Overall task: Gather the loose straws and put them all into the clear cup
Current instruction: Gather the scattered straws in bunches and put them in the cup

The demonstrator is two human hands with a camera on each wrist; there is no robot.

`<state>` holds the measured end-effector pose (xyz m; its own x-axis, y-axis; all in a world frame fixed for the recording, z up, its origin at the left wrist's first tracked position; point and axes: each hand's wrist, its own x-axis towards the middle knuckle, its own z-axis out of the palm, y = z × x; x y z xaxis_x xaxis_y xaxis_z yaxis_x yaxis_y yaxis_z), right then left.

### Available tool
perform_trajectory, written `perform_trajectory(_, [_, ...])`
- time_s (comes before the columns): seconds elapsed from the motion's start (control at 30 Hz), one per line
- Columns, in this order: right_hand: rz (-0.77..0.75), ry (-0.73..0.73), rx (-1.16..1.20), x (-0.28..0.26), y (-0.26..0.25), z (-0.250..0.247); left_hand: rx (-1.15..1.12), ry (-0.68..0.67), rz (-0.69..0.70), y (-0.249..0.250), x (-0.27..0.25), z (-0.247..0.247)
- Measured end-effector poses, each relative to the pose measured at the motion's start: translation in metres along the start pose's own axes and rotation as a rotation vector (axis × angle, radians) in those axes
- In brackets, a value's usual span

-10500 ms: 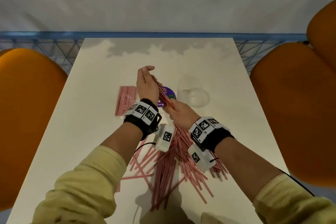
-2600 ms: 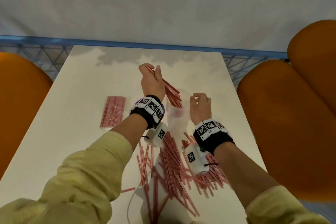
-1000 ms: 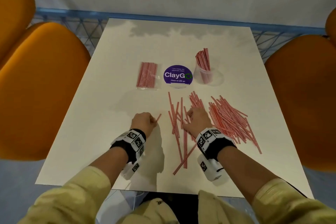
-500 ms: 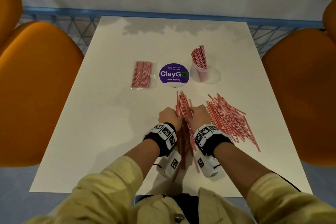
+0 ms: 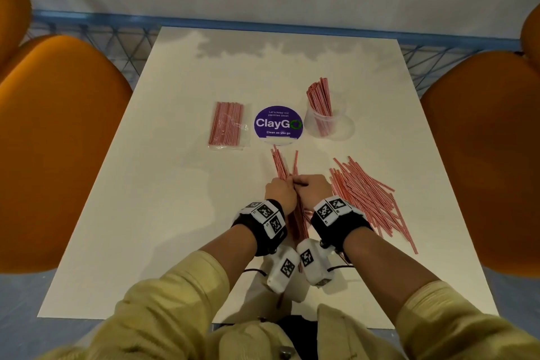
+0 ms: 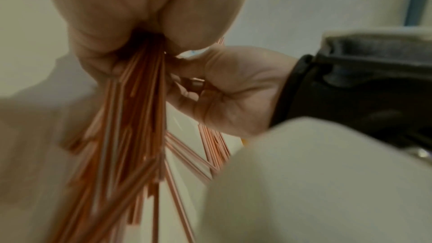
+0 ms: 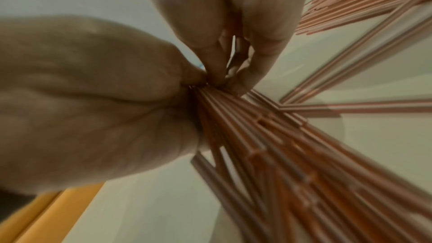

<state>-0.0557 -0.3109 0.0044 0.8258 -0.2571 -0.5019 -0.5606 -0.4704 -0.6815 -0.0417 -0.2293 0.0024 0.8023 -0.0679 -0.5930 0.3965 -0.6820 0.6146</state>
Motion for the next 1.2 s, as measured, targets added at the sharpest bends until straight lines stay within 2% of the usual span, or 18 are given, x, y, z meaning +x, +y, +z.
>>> perform_trajectory(0.13, [-0.033,-0.006,0.075,0.003,-0.003,-0.001,-0.131,0.030,0.033,0.002,0.000,-0.006])
perform_trajectory(0.27, [-0.069,0.008,0.346,0.002,-0.009,-0.007,-0.217,0.079,0.109,0.004,-0.003,-0.016])
perform_trajectory(0.43, [-0.133,0.079,0.255,-0.003,-0.027,-0.011,-0.408,0.218,0.194,0.011,0.001,-0.033])
perform_trajectory(0.57, [-0.071,-0.105,0.162,-0.017,-0.031,-0.011,-0.620,0.342,0.203,0.018,0.012,-0.053])
perform_trajectory(0.6, [-0.023,-0.174,0.225,-0.019,-0.029,-0.010,-0.669,0.373,0.198,0.020,0.014,-0.058])
perform_trajectory(0.7, [0.172,-0.318,0.660,-0.021,-0.025,-0.005,-0.773,0.421,0.220,0.024,0.015,-0.068])
perform_trajectory(0.77, [0.246,-0.364,0.916,-0.022,-0.029,-0.005,-0.789,0.395,0.271,0.024,0.011,-0.068])
perform_trajectory(0.87, [0.234,-0.337,1.102,-0.022,-0.041,-0.009,-0.823,0.307,0.360,0.024,0.003,-0.060])
perform_trajectory(0.97, [0.219,-0.272,1.097,-0.018,-0.046,-0.010,-0.938,0.187,0.368,0.027,-0.004,-0.057])
perform_trajectory(1.07, [0.225,-0.328,1.046,-0.014,-0.043,-0.010,-1.098,0.056,0.340,0.029,-0.006,-0.060])
perform_trajectory(1.2, [0.281,-0.387,1.055,-0.012,-0.045,-0.010,-1.116,0.051,0.354,0.027,-0.007,-0.063])
